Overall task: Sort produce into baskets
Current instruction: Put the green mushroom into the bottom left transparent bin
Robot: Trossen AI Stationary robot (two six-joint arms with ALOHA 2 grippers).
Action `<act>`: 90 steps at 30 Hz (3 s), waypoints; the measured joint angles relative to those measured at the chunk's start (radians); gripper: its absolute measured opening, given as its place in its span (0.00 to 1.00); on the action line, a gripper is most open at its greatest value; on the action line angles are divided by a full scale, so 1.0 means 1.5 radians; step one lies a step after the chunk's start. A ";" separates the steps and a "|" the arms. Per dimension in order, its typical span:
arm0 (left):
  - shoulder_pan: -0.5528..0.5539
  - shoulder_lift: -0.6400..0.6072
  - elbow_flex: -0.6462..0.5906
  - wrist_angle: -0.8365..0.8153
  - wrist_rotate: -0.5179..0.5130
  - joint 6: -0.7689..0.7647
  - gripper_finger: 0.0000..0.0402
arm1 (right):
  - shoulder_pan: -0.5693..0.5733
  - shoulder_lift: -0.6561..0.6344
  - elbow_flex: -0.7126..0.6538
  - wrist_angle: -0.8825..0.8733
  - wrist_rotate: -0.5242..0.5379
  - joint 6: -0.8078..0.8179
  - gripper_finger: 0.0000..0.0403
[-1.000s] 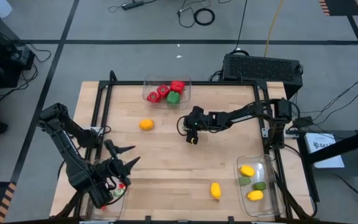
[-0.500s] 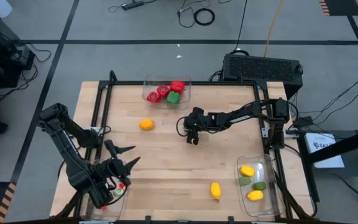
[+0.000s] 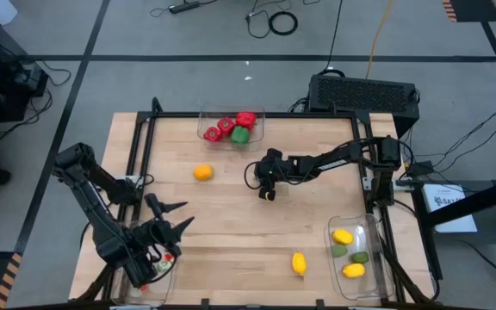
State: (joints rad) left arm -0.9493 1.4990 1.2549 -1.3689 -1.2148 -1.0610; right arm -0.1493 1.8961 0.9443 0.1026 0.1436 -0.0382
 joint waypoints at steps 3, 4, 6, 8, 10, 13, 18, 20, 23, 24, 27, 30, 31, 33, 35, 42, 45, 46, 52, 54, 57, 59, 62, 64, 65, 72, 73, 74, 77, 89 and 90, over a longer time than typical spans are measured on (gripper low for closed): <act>0.000 0.000 -0.016 0.000 0.002 -0.004 0.58 | 0.000 0.000 0.000 0.000 0.000 0.000 0.30; 0.000 0.000 -0.020 0.001 0.005 -0.004 0.58 | 0.000 -0.001 0.000 0.000 0.000 0.000 0.30; 0.000 0.000 -0.027 0.004 0.006 -0.004 0.58 | 0.000 -0.001 0.000 0.000 -0.003 0.000 0.29; 0.000 0.000 -0.032 0.012 0.006 -0.004 0.58 | 0.000 -0.007 0.000 0.000 -0.013 0.001 0.29; 0.000 0.000 -0.037 0.012 0.006 -0.004 0.58 | 0.003 -0.021 0.000 0.000 -0.017 0.006 0.29; 0.001 0.000 -0.046 0.015 0.006 -0.004 0.58 | 0.008 -0.054 0.000 0.003 -0.056 0.019 0.29; 0.017 0.002 -0.066 0.029 -0.004 0.005 0.58 | 0.026 -0.109 0.000 0.053 -0.167 0.052 0.29; 0.030 0.010 -0.068 0.051 -0.007 0.039 0.58 | 0.039 -0.122 0.000 0.090 -0.229 0.053 0.29; 0.049 0.017 -0.068 0.105 -0.015 0.118 0.58 | 0.060 -0.130 0.000 0.150 -0.327 0.053 0.29; 0.053 0.019 -0.068 0.130 -0.017 0.153 0.58 | 0.066 -0.130 0.000 0.172 -0.356 0.053 0.29; 0.064 0.020 -0.068 0.206 -0.018 0.266 0.58 | 0.081 -0.130 0.000 0.230 -0.431 0.053 0.29; 0.067 0.020 -0.068 0.296 -0.015 0.365 0.58 | 0.093 -0.130 0.000 0.271 -0.485 0.053 0.29; 0.067 0.020 -0.068 0.328 -0.014 0.397 0.58 | 0.096 -0.130 0.000 0.282 -0.494 0.055 0.29; 0.069 0.020 -0.068 0.389 -0.014 0.461 0.58 | 0.102 -0.130 0.000 0.304 -0.499 0.066 0.29; 0.078 0.020 -0.068 0.444 -0.013 0.506 0.58 | 0.102 -0.130 0.000 0.324 -0.501 0.078 0.29; 0.135 0.030 -0.068 0.588 0.055 0.609 0.58 | 0.105 -0.130 0.000 0.370 -0.501 0.118 0.29; 0.164 0.054 -0.068 0.648 0.104 0.659 0.58 | 0.110 -0.130 0.000 0.382 -0.501 0.121 0.29; 0.172 0.063 -0.068 0.667 0.105 0.678 0.58 | 0.111 -0.130 0.000 0.382 -0.502 0.121 0.29; 0.204 0.095 -0.068 0.722 0.038 0.717 0.58 | 0.110 -0.130 0.000 0.379 -0.501 0.122 0.29; 0.209 0.095 -0.068 0.722 0.028 0.717 0.58 | 0.110 -0.130 0.000 0.379 -0.501 0.121 0.29; 0.210 0.095 -0.068 0.741 0.027 0.734 0.58 | 0.110 -0.130 0.000 0.379 -0.501 0.121 0.29; 0.209 0.095 -0.068 0.760 0.033 0.750 0.56 | 0.110 -0.130 0.000 0.379 -0.501 0.120 0.29; 0.211 0.095 -0.068 0.779 0.047 0.767 0.52 | 0.110 -0.130 0.000 0.379 -0.501 0.120 0.29; 0.211 0.094 -0.068 0.786 0.047 0.770 0.48 | 0.110 -0.130 0.000 0.379 -0.501 0.120 0.29; 0.211 0.094 -0.067 0.786 0.048 0.770 0.47 | 0.110 -0.130 0.000 0.380 -0.501 0.121 0.29; 0.218 0.094 -0.067 0.784 0.096 0.769 0.37 | 0.110 -0.130 0.000 0.384 -0.497 0.121 0.29; 0.221 0.094 -0.067 0.785 0.096 0.769 0.36 | 0.110 -0.130 0.000 0.384 -0.497 0.122 0.29; 0.223 0.094 -0.067 0.785 0.096 0.767 0.35 | 0.110 -0.130 0.000 0.384 -0.497 0.122 0.29; 0.225 0.094 -0.067 0.785 0.095 0.766 0.34 | 0.110 -0.130 0.000 0.383 -0.497 0.122 0.29; 0.224 0.094 -0.067 0.785 0.093 0.769 0.20 | 0.110 -0.130 0.000 0.383 -0.497 0.122 0.29; 0.224 0.094 -0.067 0.785 0.093 0.770 0.19 | 0.110 -0.130 0.000 0.383 -0.497 0.122 0.29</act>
State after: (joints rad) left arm -0.6128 1.6405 1.1538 -0.1921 -1.0752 0.0933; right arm 0.0151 1.7016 0.9447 0.6770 -0.6025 0.1452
